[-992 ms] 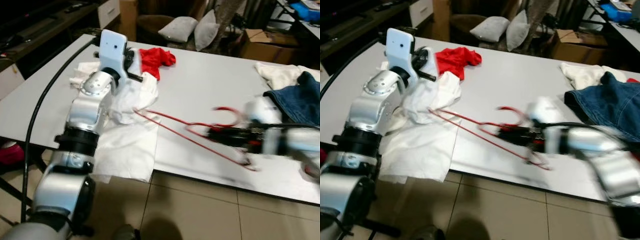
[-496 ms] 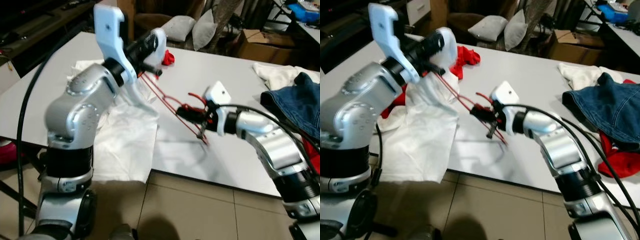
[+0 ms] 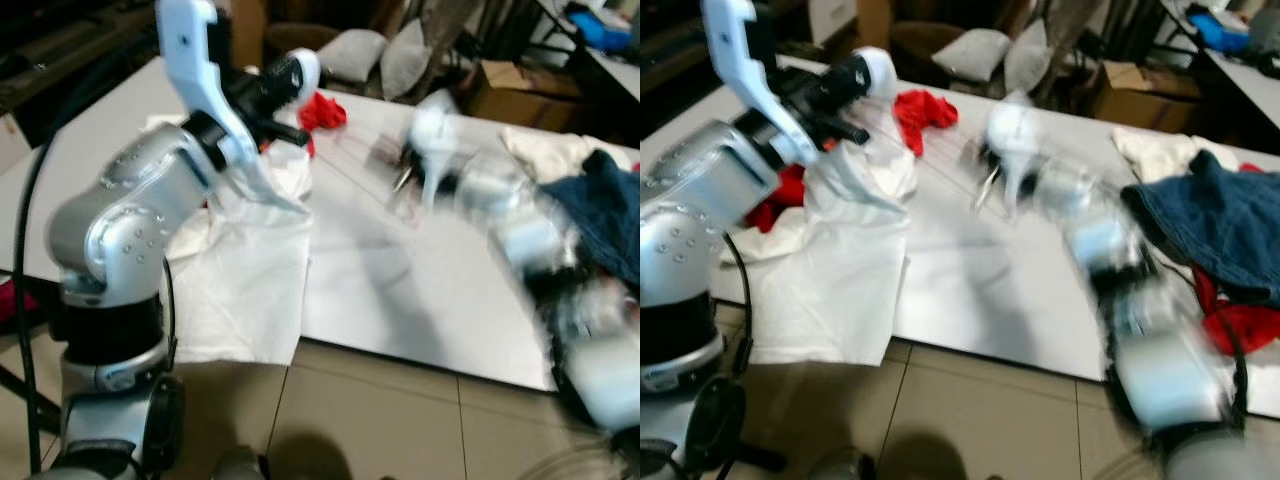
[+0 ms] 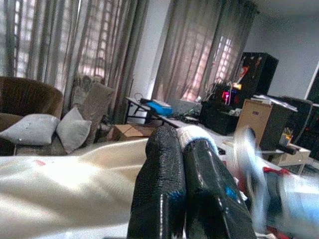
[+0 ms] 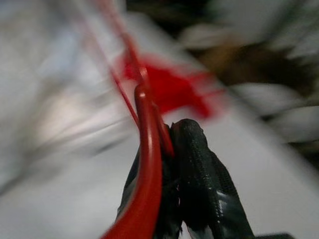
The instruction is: Hang hanger
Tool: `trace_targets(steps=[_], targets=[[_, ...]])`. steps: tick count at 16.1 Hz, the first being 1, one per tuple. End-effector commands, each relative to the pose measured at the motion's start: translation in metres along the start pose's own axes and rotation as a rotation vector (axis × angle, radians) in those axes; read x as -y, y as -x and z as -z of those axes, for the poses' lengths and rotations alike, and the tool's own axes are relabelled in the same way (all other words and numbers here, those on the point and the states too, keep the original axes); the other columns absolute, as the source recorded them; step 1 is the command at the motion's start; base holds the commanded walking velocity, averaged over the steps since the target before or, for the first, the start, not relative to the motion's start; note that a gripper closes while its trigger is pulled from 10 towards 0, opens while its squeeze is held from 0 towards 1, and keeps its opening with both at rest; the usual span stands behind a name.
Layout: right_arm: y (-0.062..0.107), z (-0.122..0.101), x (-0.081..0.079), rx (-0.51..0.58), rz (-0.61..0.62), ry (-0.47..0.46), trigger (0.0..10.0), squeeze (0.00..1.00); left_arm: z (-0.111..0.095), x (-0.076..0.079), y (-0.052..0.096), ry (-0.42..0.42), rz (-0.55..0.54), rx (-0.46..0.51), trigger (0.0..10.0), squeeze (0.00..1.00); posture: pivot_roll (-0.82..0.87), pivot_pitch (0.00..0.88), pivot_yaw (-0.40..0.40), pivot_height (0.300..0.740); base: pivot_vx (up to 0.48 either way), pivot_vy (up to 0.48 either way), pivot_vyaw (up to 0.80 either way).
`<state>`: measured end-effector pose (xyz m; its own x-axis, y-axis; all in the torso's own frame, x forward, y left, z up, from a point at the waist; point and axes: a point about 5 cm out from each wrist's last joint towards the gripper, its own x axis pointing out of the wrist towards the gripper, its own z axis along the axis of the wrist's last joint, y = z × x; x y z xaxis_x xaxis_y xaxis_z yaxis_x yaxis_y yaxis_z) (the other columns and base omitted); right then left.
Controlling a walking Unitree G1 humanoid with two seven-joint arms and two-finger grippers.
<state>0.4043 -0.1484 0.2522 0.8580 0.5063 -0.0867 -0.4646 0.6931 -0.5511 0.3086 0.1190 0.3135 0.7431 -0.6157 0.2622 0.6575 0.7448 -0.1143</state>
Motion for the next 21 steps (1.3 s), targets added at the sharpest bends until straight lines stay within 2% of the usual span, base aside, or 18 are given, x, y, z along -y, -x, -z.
trace_targets(steps=[1, 3, 4, 6, 8, 10, 11, 12, 13, 14, 15, 16, 17, 18, 21], targets=[[0.012, -0.033, 0.056, 0.085, 0.260, 0.037, 10.0, 0.00, -0.015, 0.001, 0.000, -0.020, 0.007, 0.054, 10.0, 0.00, 0.12, 0.000, -0.107, 0.740, 0.000, 0.000, 0.00], [0.021, -0.057, 0.081, 0.153, 0.356, 0.046, 10.0, 0.00, -0.021, -0.006, 0.002, -0.024, -0.027, 0.087, 10.0, 0.00, 0.12, 0.000, -0.113, 0.740, 0.000, 0.000, 0.00], [0.023, -0.066, 0.087, 0.179, 0.363, 0.056, 10.0, 0.00, -0.024, -0.011, 0.004, -0.026, -0.060, 0.111, 10.0, 0.00, 0.12, 0.000, -0.117, 0.740, 0.000, 0.000, 0.00], [0.019, -0.052, 0.076, 0.153, 0.294, 0.076, 10.0, 0.00, -0.022, -0.017, 0.005, -0.034, -0.114, 0.111, 10.0, 0.00, 0.13, 0.000, -0.118, 0.740, 0.000, 0.000, 0.00], [0.013, -0.020, 0.052, 0.110, 0.190, 0.086, 10.0, 0.00, -0.010, -0.024, 0.005, -0.079, -0.178, 0.066, 10.0, 0.00, 0.13, 0.000, -0.101, 0.740, 0.000, 0.000, 0.00], [0.016, 0.002, 0.039, 0.087, 0.153, 0.082, 10.0, 0.00, -0.001, -0.027, 0.004, -0.118, -0.203, 0.024, 10.0, 0.00, 0.12, 0.000, -0.090, 0.740, 0.000, 0.000, 0.00], [0.027, 0.024, 0.026, 0.087, 0.068, 0.051, 10.0, 0.00, 0.013, -0.031, 0.003, -0.136, -0.240, -0.045, 10.0, 0.00, 0.11, 0.000, -0.074, 0.740, 0.000, 0.000, 0.00], [0.035, 0.032, 0.020, 0.097, 0.004, 0.035, 10.0, 0.00, 0.018, -0.035, 0.002, -0.138, -0.270, -0.071, 10.0, 0.00, 0.11, 0.000, -0.068, 0.740, 0.000, 0.000, 0.00], [0.055, 0.042, 0.010, 0.115, -0.137, 0.021, 10.0, 0.00, 0.024, -0.045, 0.000, -0.180, -0.331, -0.112, 10.0, 0.00, 0.10, 0.000, -0.058, 0.740, 0.000, 0.000, 0.00], [0.061, 0.045, 0.007, 0.122, -0.187, 0.018, 10.0, 0.00, 0.026, -0.049, -0.001, -0.203, -0.350, -0.126, 10.0, 0.00, 0.10, 0.000, -0.056, 0.740, 0.000, 0.000, 0.00], [0.078, 0.048, -0.002, 0.116, -0.298, 0.023, 10.0, 0.00, 0.031, -0.055, -0.002, -0.300, -0.373, -0.164, 10.0, 0.00, 0.09, 0.000, -0.043, 0.740, 0.000, 0.000, 0.00], [0.107, 0.053, -0.016, 0.060, -0.474, 0.024, 10.0, 0.00, 0.036, -0.057, -0.007, -0.343, -0.365, -0.181, 10.0, 0.00, 0.08, 0.000, -0.030, 0.740, 0.000, 0.000, 0.00], [0.120, 0.053, -0.023, 0.029, -0.558, 0.001, 10.0, 0.00, 0.037, -0.055, -0.011, -0.359, -0.352, -0.182, 10.0, 0.00, 0.08, 0.000, -0.027, 0.740, 0.000, 0.000, 0.00], [0.126, 0.051, -0.029, 0.023, -0.607, -0.023, 10.0, 0.00, 0.037, -0.052, -0.015, -0.357, -0.334, -0.173, 10.0, 0.00, 0.07, 0.000, -0.024, 0.740, 0.000, 0.000, 0.00], [0.130, 0.042, -0.045, 0.030, -0.712, -0.067, 10.0, 0.00, 0.027, -0.044, -0.025, -0.337, -0.300, -0.106, 10.0, 0.00, 0.08, 0.000, -0.031, 0.740, 0.000, 0.000, 0.00]])
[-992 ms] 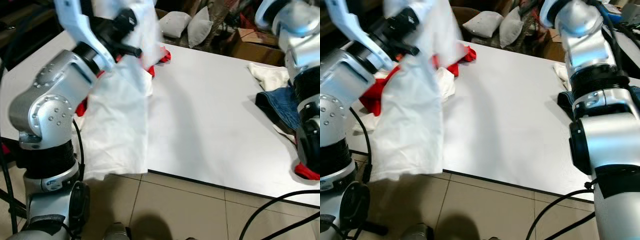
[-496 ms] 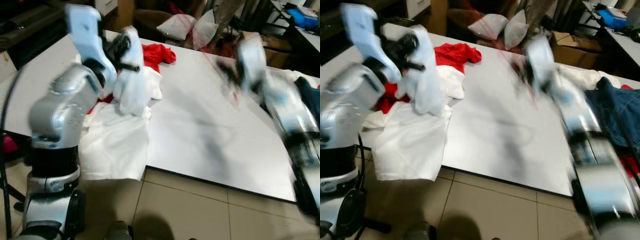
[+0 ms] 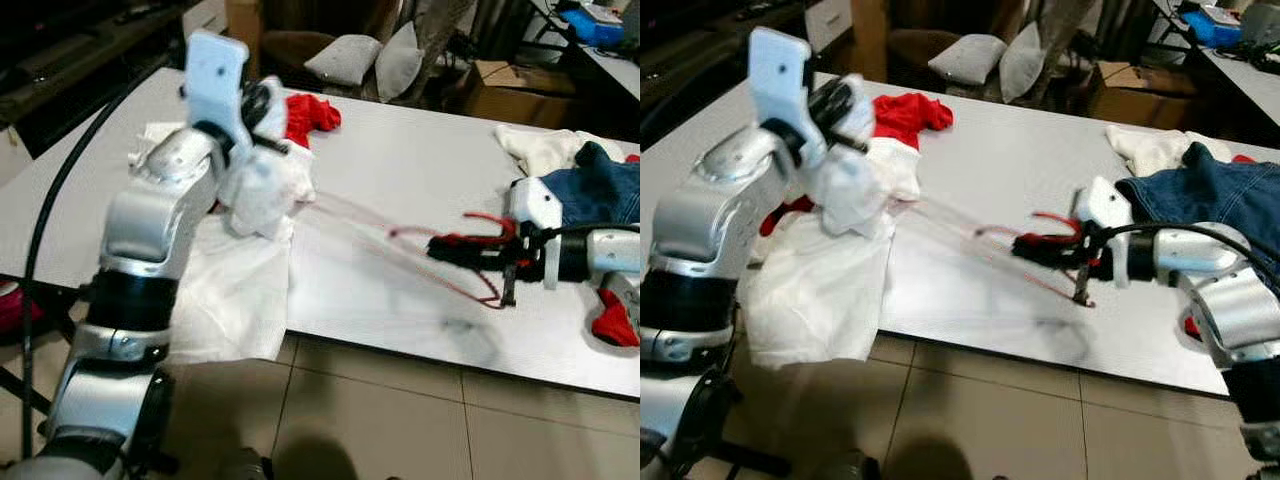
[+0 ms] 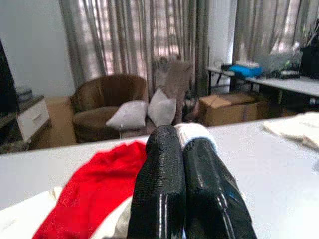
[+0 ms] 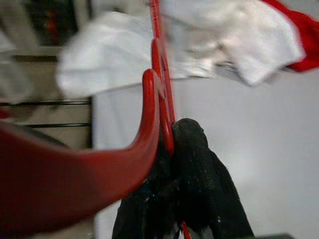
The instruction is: Hang hanger
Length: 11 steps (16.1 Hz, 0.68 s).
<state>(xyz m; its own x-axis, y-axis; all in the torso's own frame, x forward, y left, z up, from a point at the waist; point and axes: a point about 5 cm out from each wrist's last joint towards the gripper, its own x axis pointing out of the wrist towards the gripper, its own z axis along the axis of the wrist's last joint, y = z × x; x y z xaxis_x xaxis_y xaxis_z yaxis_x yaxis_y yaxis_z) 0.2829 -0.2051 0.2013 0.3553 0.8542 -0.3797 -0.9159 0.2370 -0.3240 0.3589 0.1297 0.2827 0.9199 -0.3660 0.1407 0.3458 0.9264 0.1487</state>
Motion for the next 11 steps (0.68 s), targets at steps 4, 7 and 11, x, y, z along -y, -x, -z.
trace_targets(steps=[4, 7, 11], targets=[[-0.047, -0.009, 0.004, -0.011, 0.045, 0.003, 10.0, 0.00, -0.039, 0.038, 0.006, 0.112, 0.245, 0.132, 10.0, 0.00, 0.10, 0.000, -0.051, 0.740, 0.000, 0.000, 0.00], [-0.089, -0.009, 0.023, -0.032, 0.236, -0.071, 10.0, 0.00, -0.057, 0.070, 0.013, 0.217, 0.389, 0.174, 10.0, 0.00, 0.11, 0.000, -0.062, 0.740, 0.000, 0.000, 0.00], [-0.121, -0.020, 0.050, 0.069, 0.442, -0.282, 10.0, 0.00, -0.067, 0.073, 0.018, 0.314, 0.444, 0.173, 10.0, 0.00, 0.13, 0.000, -0.081, 0.740, 0.000, 0.000, 0.00]])
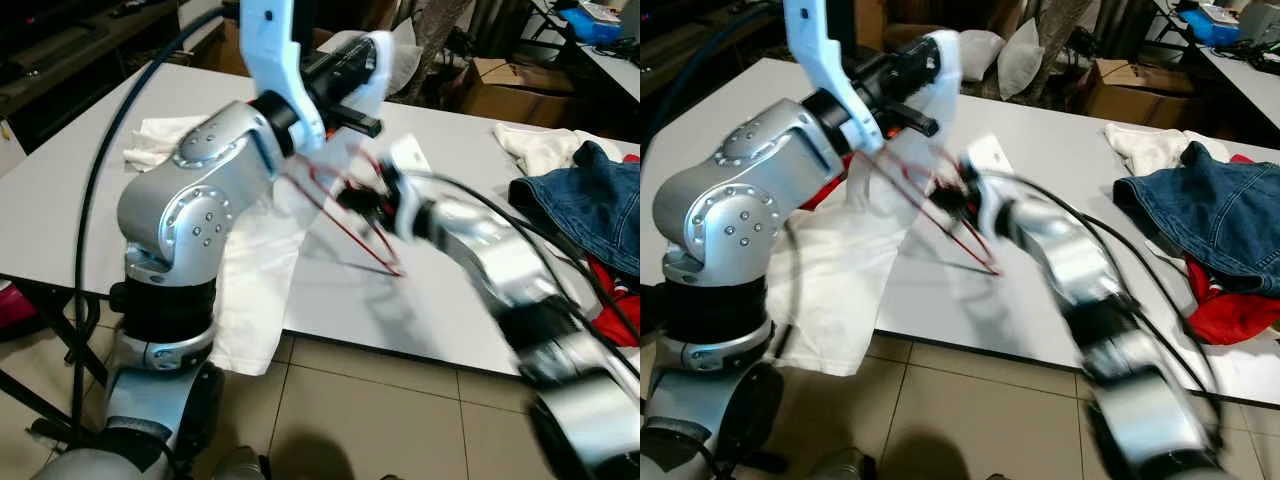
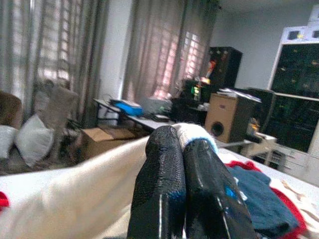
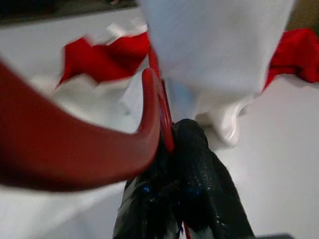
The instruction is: Hang hanger
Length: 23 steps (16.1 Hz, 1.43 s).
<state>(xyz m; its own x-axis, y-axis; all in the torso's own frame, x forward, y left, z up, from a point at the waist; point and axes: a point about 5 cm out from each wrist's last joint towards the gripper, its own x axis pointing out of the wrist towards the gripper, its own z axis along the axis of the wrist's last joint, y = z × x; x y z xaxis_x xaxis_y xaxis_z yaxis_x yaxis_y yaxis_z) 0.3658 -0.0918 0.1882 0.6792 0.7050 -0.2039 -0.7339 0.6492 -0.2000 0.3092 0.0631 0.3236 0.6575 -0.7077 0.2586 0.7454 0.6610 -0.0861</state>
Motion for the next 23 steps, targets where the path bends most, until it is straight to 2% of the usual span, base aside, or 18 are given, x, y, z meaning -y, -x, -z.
trace_targets(steps=[1, 3, 5, 6, 7, 8, 9, 10, 11, 14, 15, 16, 17, 18, 19, 20, 21, 23], targets=[[0.004, 0.005, 0.019, -0.026, 0.117, -0.013, 10.0, 0.00, -0.013, 0.003, 0.003, -0.013, 0.022, 0.032, 10.0, 0.00, 0.13, 0.000, -0.083, 0.740, 0.000, 0.000, 0.00], [0.009, 0.006, 0.043, -0.074, 0.248, 0.069, 10.0, 0.00, -0.018, -0.002, 0.010, -0.010, 0.017, 0.042, 10.0, 0.00, 0.13, 0.000, -0.088, 0.740, 0.000, 0.000, 0.00], [0.025, -0.014, 0.080, -0.103, 0.403, 0.238, 10.0, 0.00, -0.029, -0.013, 0.016, -0.038, -0.026, 0.086, 10.0, 0.00, 0.13, 0.000, -0.092, 0.740, 0.000, 0.000, 0.00], [0.038, -0.043, 0.102, -0.062, 0.506, 0.321, 10.0, 0.00, -0.038, -0.022, 0.019, -0.058, -0.065, 0.129, 10.0, 0.00, 0.13, 0.000, -0.097, 0.740, 0.000, 0.000, 0.00], [0.051, -0.080, 0.120, 0.029, 0.603, 0.395, 10.0, 0.00, -0.051, -0.031, 0.024, -0.075, -0.115, 0.193, 10.0, 0.00, 0.13, 0.000, -0.106, 0.740, 0.000, 0.000, 0.00], [0.067, -0.126, 0.130, 0.173, 0.681, 0.450, 10.0, 0.00, -0.067, -0.044, 0.032, -0.086, -0.201, 0.291, 10.0, 0.00, 0.13, 0.000, -0.111, 0.740, 0.000, 0.000, 0.00], [0.069, -0.133, 0.130, 0.201, 0.678, 0.459, 10.0, 0.00, -0.070, -0.047, 0.034, -0.081, -0.222, 0.305, 10.0, 0.00, 0.13, 0.000, -0.113, 0.740, 0.000, 0.000, 0.00], [0.067, -0.141, 0.127, 0.232, 0.615, 0.459, 10.0, 0.00, -0.072, -0.055, 0.039, -0.091, -0.267, 0.304, 10.0, 0.00, 0.13, 0.000, -0.115, 0.740, 0.000, 0.000, 0.00], [0.056, -0.130, 0.118, 0.191, 0.473, 0.489, 10.0, 0.00, -0.063, -0.062, 0.042, -0.145, -0.316, 0.243, 10.0, 0.00, 0.13, 0.000, -0.116, 0.740, 0.000, 0.000, 0.00], [0.030, -0.062, 0.085, 0.080, 0.158, 0.469, 10.0, 0.00, -0.022, -0.075, 0.040, -0.252, -0.444, 0.070, 10.0, 0.00, 0.13, 0.000, -0.112, 0.740, 0.000, 0.000, 0.00], [0.023, -0.014, 0.062, 0.023, 0.015, 0.402, 10.0, 0.00, 0.016, -0.080, 0.038, -0.280, -0.480, -0.041, 10.0, 0.00, 0.12, 0.000, -0.099, 0.740, 0.000, 0.000, 0.00], [0.022, 0.000, 0.054, 0.008, -0.031, 0.383, 10.0, 0.00, 0.029, -0.082, 0.038, -0.291, -0.489, -0.077, 10.0, 0.00, 0.12, 0.000, -0.097, 0.740, 0.000, 0.000, 0.00], [0.024, 0.027, 0.038, -0.025, -0.129, 0.366, 10.0, 0.00, 0.057, -0.086, 0.041, -0.277, -0.519, -0.156, 10.0, 0.00, 0.12, 0.000, -0.088, 0.740, 0.000, 0.000, 0.00], [0.028, 0.039, 0.031, -0.037, -0.169, 0.355, 10.0, 0.00, 0.075, -0.091, 0.045, -0.280, -0.553, -0.205, 10.0, 0.00, 0.11, 0.000, -0.078, 0.740, 0.000, 0.000, 0.00], [0.042, 0.061, 0.018, -0.052, -0.260, 0.330, 10.0, 0.00, 0.114, -0.104, 0.062, -0.311, -0.645, -0.329, 10.0, 0.00, 0.10, 0.000, -0.058, 0.740, 0.000, 0.000, 0.00], [0.046, 0.064, 0.016, -0.055, -0.276, 0.328, 10.0, 0.00, 0.122, -0.108, 0.067, -0.303, -0.673, -0.351, 10.0, 0.00, 0.09, 0.000, -0.055, 0.740, 0.000, 0.000, 0.00], [0.061, 0.068, 0.011, -0.071, -0.327, 0.345, 10.0, 0.00, 0.135, -0.119, 0.080, -0.294, -0.731, -0.391, 10.0, 0.00, 0.08, 0.000, -0.045, 0.740, 0.000, 0.000, 0.00], [0.079, 0.070, 0.002, -0.085, -0.398, 0.353, 10.0, 0.00, 0.141, -0.131, 0.091, -0.281, -0.774, -0.406, 10.0, 0.00, 0.08, 0.000, -0.042, 0.740, 0.000, 0.000, 0.00]])
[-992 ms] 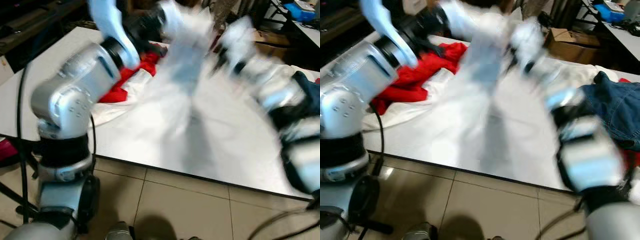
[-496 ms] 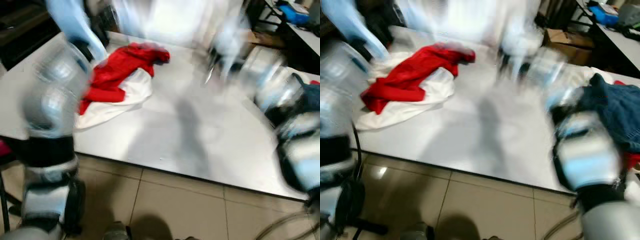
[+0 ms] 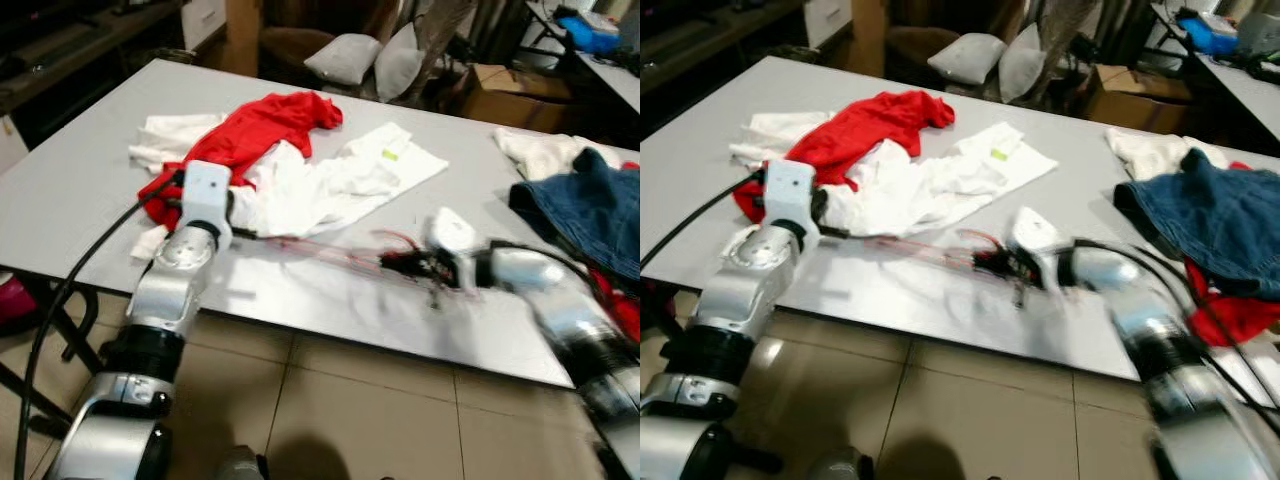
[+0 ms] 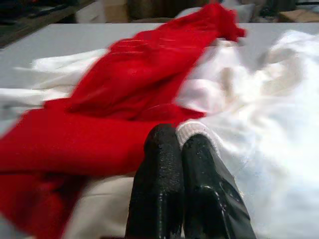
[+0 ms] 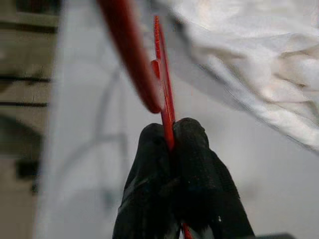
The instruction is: Hang hanger
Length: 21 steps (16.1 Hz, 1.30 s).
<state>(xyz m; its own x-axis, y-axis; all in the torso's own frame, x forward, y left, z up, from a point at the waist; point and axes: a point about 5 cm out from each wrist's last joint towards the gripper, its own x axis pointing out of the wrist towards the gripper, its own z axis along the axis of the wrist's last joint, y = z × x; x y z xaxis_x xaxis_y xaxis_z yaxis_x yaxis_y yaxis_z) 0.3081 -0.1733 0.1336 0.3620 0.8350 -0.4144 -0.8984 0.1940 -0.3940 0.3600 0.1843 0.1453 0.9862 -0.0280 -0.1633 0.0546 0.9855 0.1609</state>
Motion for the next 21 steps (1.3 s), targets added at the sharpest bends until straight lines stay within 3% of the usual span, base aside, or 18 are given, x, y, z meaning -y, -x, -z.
trace_targets(steps=[1, 3, 4, 5, 6, 7, 9, 11, 14, 15, 17, 18, 20, 21], targets=[[0.010, -0.008, -0.009, 0.007, -0.068, -0.004, 10.0, 0.00, -0.006, -0.011, -0.005, -0.006, -0.042, 0.026, 10.0, 0.00, 0.08, 0.000, -0.040, 0.740, 0.000, 0.000, 0.00], [0.022, -0.012, -0.019, -0.007, -0.129, -0.009, 10.0, 0.00, -0.005, -0.024, -0.009, -0.011, -0.076, 0.022, 10.0, 0.00, 0.09, 0.000, -0.035, 0.740, 0.000, 0.000, 0.00], [0.042, -0.019, -0.020, -0.036, -0.159, -0.023, 10.0, 0.00, 0.004, -0.039, -0.011, -0.044, -0.074, -0.030, 10.0, 0.00, 0.08, 0.000, -0.026, 0.740, 0.000, 0.000, 0.00], [0.047, -0.021, -0.020, -0.047, -0.165, -0.030, 10.0, 0.00, 0.007, -0.043, -0.011, -0.051, -0.064, -0.050, 10.0, 0.00, 0.08, 0.000, -0.023, 0.740, 0.000, 0.000, 0.00], [0.053, -0.023, -0.017, -0.051, -0.153, -0.033, 10.0, 0.00, 0.013, -0.042, -0.009, -0.038, 0.032, -0.081, 10.0, 0.18, 0.08, 0.000, -0.019, 0.740, 0.000, 0.000, 0.00], [0.066, -0.034, -0.007, -0.040, -0.075, -0.045, 10.0, 0.00, 0.022, -0.040, -0.001, -0.070, 0.214, -0.148, 10.0, 1.00, 0.08, 0.000, -0.010, 0.740, 0.000, 0.000, 0.00], [0.076, -0.043, -0.002, -0.001, -0.008, -0.066, 10.0, 0.00, 0.019, -0.040, 0.009, -0.087, 0.322, -0.151, 10.0, 1.00, 0.08, 0.000, -0.013, 0.740, 0.000, 0.000, 0.00], [0.084, -0.049, 0.004, 0.028, 0.102, -0.121, 10.0, 0.00, 0.007, -0.029, 0.040, -0.075, 0.580, -0.081, 10.0, 1.00, 0.09, 0.000, -0.020, 0.740, 0.000, 0.000, 0.00], [0.086, -0.050, 0.003, 0.052, 0.163, -0.197, 10.0, 0.00, -0.015, -0.037, 0.058, -0.087, 0.591, 0.005, 10.0, 1.00, 0.10, 0.012, -0.050, 0.740, 0.000, 0.000, 0.00], [0.083, -0.048, -0.001, 0.054, 0.204, -0.255, 10.0, 0.00, -0.031, -0.047, 0.073, -0.089, 0.563, 0.076, 10.0, 1.00, 0.10, 0.023, -0.062, 0.740, 0.000, 0.000, 0.00], [0.072, -0.046, -0.006, 0.093, 0.314, -0.364, 10.0, 0.00, -0.045, -0.057, 0.090, -0.074, 0.522, 0.160, 10.0, 1.00, 0.08, 0.027, -0.062, 0.740, 0.000, 0.000, 0.00], [0.067, -0.047, -0.011, 0.107, 0.339, -0.397, 10.0, 0.00, -0.044, -0.056, 0.097, -0.095, 0.510, 0.161, 10.0, 1.00, 0.08, 0.032, -0.064, 0.740, 0.000, 0.000, 0.00], [0.062, -0.047, -0.025, 0.107, 0.334, -0.416, 10.0, 0.00, -0.035, -0.048, 0.111, -0.157, 0.604, 0.092, 10.0, 1.00, 0.08, 0.028, -0.068, 0.740, 0.000, 0.000, 0.00], [0.059, -0.045, -0.035, 0.090, 0.345, -0.429, 10.0, 0.00, -0.025, -0.043, 0.124, -0.198, 0.707, 0.002, 10.0, 1.00, 0.06, 0.009, -0.067, 0.740, 0.000, 0.000, 0.00]])
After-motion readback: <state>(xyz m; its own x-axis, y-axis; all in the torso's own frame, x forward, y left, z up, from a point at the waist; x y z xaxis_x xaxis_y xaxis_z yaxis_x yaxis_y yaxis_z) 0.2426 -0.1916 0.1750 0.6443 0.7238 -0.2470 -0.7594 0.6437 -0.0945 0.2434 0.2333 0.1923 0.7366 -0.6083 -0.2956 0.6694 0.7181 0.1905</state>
